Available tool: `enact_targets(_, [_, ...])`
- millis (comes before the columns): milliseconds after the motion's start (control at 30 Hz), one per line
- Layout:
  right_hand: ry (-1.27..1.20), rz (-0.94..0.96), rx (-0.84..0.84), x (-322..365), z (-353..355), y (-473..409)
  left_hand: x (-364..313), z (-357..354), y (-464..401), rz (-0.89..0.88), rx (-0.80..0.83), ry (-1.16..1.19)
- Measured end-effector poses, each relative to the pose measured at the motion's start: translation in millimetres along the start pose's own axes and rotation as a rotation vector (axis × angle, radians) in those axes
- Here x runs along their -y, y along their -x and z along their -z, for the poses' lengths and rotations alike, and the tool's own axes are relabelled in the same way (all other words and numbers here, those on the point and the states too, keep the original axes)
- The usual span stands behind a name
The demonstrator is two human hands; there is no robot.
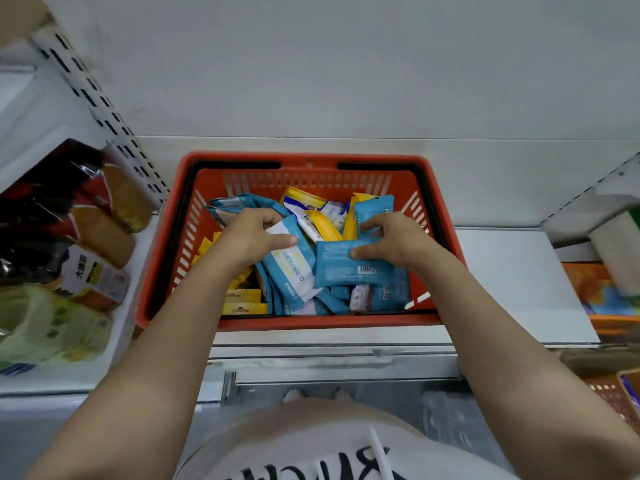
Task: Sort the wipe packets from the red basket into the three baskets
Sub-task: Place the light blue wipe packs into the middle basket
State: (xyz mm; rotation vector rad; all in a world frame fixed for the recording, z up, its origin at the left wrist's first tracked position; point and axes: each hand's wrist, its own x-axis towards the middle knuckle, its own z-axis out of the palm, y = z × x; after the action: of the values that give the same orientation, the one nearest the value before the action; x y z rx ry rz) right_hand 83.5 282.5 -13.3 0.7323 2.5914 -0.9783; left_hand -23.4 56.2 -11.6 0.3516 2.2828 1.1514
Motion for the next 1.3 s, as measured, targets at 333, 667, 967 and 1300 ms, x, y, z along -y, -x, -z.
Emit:
enact_targets(333, [-0.869,-0.025,-0.097,4.6,-8.6,29.3,5.9,-2.1,6.9,0.007,-0.341,0.350])
enact_targets(667, [-1.044,-0.095,0.100,48.7,-25.2,52.7,-10.7,-16.8,21.1,-0.178,-0.183,0.423])
enact_targets(967, [-1.188,-0.119,-0.217,29.1,-29.6,68.0,-15.0,-22.9,20.3,-0.199,-0.124,0.485])
enact_targets(1300, [-1.282,-0.098,-0.614,-21.5,-8.4,148.3,-48.7,-74.5,68.2,-0.326,-0.145,0.510])
